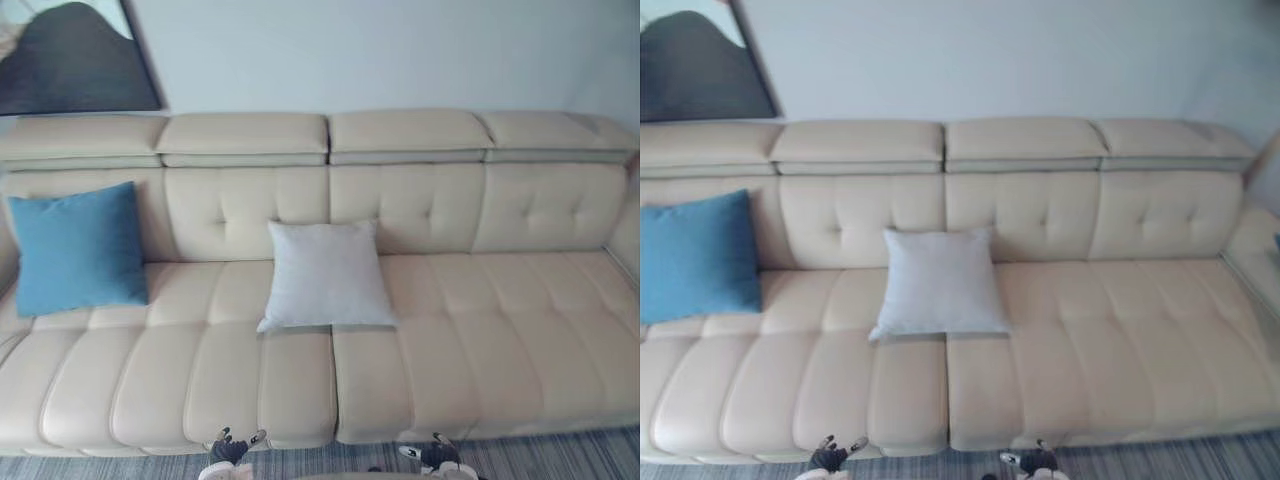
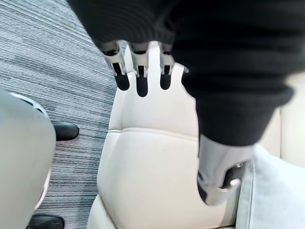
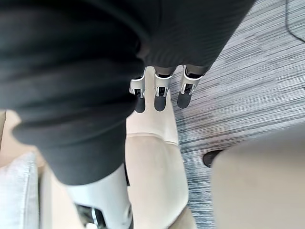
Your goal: Pick up cushions and gather them together orderly.
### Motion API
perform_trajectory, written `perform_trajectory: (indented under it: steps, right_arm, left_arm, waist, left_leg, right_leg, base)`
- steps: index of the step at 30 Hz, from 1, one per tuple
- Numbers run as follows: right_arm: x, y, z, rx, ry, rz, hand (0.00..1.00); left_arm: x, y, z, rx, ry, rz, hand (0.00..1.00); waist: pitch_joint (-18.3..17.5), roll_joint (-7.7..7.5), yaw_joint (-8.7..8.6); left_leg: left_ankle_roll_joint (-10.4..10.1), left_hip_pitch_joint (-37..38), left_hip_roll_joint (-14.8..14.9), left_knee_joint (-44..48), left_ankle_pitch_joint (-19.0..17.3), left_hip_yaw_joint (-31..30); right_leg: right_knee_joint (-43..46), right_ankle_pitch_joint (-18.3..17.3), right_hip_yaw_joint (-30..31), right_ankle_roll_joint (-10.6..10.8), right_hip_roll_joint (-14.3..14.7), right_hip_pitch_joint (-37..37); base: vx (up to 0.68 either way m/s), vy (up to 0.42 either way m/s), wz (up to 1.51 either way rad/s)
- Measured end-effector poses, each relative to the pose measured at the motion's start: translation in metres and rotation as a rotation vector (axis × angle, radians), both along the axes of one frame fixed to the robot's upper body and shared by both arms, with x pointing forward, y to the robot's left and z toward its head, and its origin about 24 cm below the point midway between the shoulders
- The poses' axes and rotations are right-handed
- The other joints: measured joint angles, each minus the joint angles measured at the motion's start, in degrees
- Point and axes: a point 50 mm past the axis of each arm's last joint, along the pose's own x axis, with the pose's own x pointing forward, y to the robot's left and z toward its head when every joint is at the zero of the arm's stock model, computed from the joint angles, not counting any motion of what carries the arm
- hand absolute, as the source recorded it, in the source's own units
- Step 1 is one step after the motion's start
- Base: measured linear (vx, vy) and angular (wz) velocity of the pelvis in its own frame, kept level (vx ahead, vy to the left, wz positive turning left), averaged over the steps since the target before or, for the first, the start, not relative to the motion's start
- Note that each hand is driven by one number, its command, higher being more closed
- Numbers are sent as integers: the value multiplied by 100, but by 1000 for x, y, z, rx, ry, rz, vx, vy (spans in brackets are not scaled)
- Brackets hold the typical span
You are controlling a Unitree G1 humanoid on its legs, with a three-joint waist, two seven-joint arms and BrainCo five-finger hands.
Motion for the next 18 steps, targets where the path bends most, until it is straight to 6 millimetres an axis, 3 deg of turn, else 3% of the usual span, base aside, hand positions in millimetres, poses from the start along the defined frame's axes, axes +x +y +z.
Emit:
perform_trajectory:
  steps: [1, 2, 3, 4, 6, 8, 9, 11, 12, 15, 17, 18]
  right_arm:
    - [2, 4, 0, 3, -6, 7, 0]
    - [2, 1, 1, -6, -4, 6, 0]
    - [5, 0, 2, -9, -11, 8, 0]
    - [6, 1, 2, -9, -13, 5, 0]
    - [1, 4, -1, 1, 4, 11, 0]
    - [8, 5, 1, 0, -11, 22, 0]
    - [13, -1, 3, -18, -22, 28, 0]
    - [20, -7, 6, -49, -33, 47, 0]
    - [29, -13, 9, -71, -41, 71, 0]
    - [33, -22, 12, -104, -43, 69, 0]
    - [22, -30, 8, -125, 2, 54, 0]
    - [20, -30, 7, -127, 8, 53, 0]
  left_arm:
    - [5, 6, 2, 17, -9, -5, 0]
    - [8, 4, 3, 13, -19, -6, 0]
    - [10, 4, 4, 14, -27, -7, 0]
    - [13, 6, 5, 18, -30, -7, 0]
    - [11, 13, 6, 37, -27, -8, 0]
    - [13, 16, 7, 47, -34, -8, 0]
    - [12, 12, 6, 32, -30, -1, 0]
    - [8, 4, 4, 6, -23, 8, 0]
    - [10, -1, 3, -1, -21, -21, 0]
    - [16, -8, 3, -14, -26, -46, 0]
    - [15, -12, 2, -7, -17, -65, 0]
    - [16, -12, 2, -5, -18, -69, 0]
  waist:
    - [69, -72, -21]
    - [97, 21, -8]
    - [128, -3, 6]
    - [176, -5, 0]
    - [45, -232, 8]
    - [39, -370, 35]
    - [24, -177, 69]
    - [-32, 57, 128]
    - [-5, 205, 115]
    - [203, 384, 68]
    - [262, 532, 27]
    - [266, 522, 28]
  left_leg:
    - [65, -236, 54, 347, -69, 81]
    - [86, -411, 232, 489, -33, 135]
    - [86, -446, 281, 537, -30, 127]
    - [86, -473, 320, 677, -30, 11]
    - [85, -664, 296, 1002, -29, -90]
    - [20, -817, 305, 1227, 17, -130]
    - [-83, -851, 460, 1237, 88, -135]
    - [-164, -886, 619, 1115, 205, -91]
    - [-234, -1018, 659, 933, 442, -98]
    - [-336, -1034, 733, 625, 733, -214]
    - [-418, -981, 809, 341, 1153, -485]
    - [-443, -979, 800, 280, 1239, -527]
  right_leg:
    - [33, 91, -42, 311, -68, -136]
    - [293, -108, -268, 469, -71, -267]
    - [888, -258, -389, 309, -104, -420]
    - [2293, -583, -575, 60, -332, -568]
    - [3170, -679, -615, 160, -837, -231]
    - [2912, -841, -612, 300, -970, 27]
    - [2418, -909, -630, 296, -739, 239]
    - [1759, -930, -647, 293, -501, 461]
    - [1087, -991, -782, 236, -380, 640]
    - [505, -969, -922, 189, -206, 844]
    - [509, -880, -1058, 4, -61, 823]
    - [531, -894, -1064, -24, -81, 783]
  base:
    - [-91, -26, -18]
    - [-75, -17, -11]
    - [-33, -34, 14]
    - [35, -35, 30]
    - [51, -153, 45]
    - [-59, -230, 13]
    - [-139, -258, -14]
    - [-157, -172, -29]
    - [-187, -179, -19]
    - [-231, -147, 11]
    - [-311, -107, 27]
    - [-302, -46, 19]
